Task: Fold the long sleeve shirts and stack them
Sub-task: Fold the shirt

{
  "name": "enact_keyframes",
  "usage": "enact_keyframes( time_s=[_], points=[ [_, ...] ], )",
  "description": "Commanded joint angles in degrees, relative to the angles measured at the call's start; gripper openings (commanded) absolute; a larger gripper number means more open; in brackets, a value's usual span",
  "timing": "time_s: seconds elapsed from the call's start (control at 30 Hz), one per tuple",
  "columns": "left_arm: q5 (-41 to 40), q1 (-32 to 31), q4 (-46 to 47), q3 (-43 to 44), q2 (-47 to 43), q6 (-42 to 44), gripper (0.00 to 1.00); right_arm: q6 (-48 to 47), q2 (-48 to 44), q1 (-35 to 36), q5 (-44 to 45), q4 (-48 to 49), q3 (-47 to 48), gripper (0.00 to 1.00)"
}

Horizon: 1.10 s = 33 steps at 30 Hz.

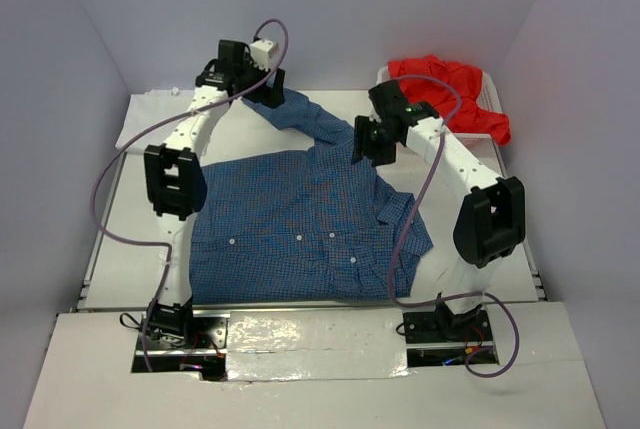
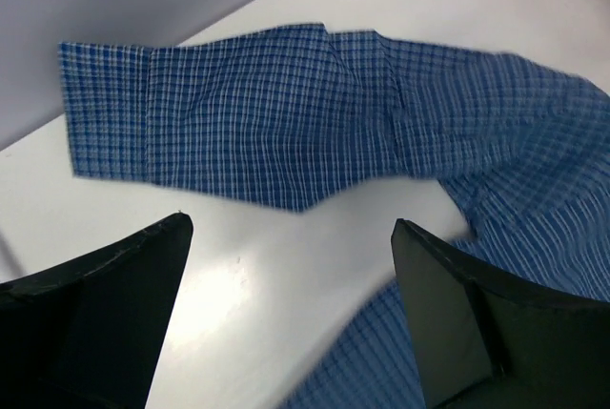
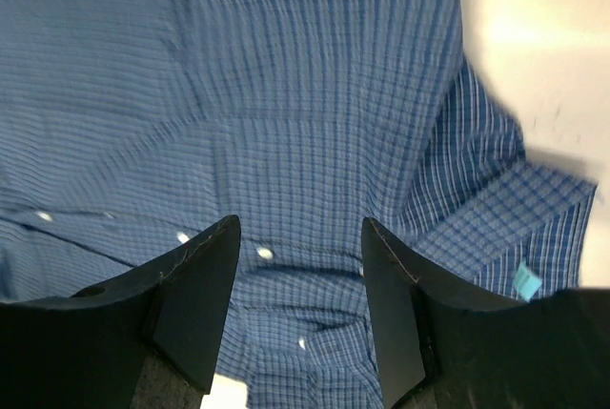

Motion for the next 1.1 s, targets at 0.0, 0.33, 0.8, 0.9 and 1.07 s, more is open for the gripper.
enact_keyframes(
  time_s=[0.0,0.33,0.8,0.9,1.07],
  points=[
    [-2.2,-2.1,9.1,3.4,7.0,-10.2,0.99,-0.2,-5.2,-0.3,0.8,2.0,-3.9,0.61],
    [-21.9,-7.9,16.6,3.0,13.2,-14.1,0.99,3.7,-13.5,-0.3,-0.4,3.4,-18.2,0.61],
    [-13.4,-6.5,11.7,-0.2,16.3,-39.8,0.99,3.8,-16.0,-0.2,-1.3,1.4,-19.3,0.60],
    [-10.5,-6.5,11.6,-1.7,17.1,-42.0,0.99,4.0,-16.1,-0.2,-1.1,0.9,-19.3,0.60],
    [-7.3,-6.2,12.3,-2.2,18.7,-42.7,0.98,4.1,-16.5,-0.2,-1.1,0.7,-19.8,0.60]
  ],
)
